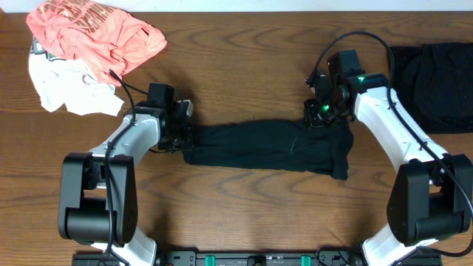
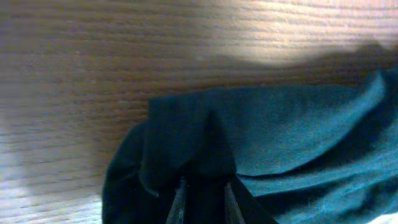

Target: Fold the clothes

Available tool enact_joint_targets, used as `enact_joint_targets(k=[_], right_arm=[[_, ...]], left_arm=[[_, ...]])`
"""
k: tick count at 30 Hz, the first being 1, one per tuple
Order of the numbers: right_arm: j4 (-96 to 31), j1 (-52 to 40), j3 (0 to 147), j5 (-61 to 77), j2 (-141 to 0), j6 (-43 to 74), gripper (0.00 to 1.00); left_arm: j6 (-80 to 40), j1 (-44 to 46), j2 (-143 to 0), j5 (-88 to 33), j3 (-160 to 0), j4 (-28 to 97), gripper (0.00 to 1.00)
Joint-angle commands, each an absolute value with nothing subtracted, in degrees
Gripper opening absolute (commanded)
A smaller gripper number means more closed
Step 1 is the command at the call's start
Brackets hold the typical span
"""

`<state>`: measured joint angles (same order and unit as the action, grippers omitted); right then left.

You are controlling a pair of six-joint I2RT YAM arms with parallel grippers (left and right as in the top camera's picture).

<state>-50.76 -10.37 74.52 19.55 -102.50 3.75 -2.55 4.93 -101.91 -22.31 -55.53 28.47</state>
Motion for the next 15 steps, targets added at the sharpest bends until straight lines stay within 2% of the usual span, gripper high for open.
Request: enact_joint_targets(k=[1, 15], right_arm=[[-52.21, -9.26, 75.00, 19.55, -102.98, 3.88, 0.01], [-57.76, -7.86, 75.00, 19.97, -102.98, 2.11, 0.05]], left_arm=[[-1.56, 2.02, -102.98, -19.84, -55.81, 28.40, 0.22], [-1.54, -7.81, -102.96, -19.86, -55.81, 28.67, 0.23]])
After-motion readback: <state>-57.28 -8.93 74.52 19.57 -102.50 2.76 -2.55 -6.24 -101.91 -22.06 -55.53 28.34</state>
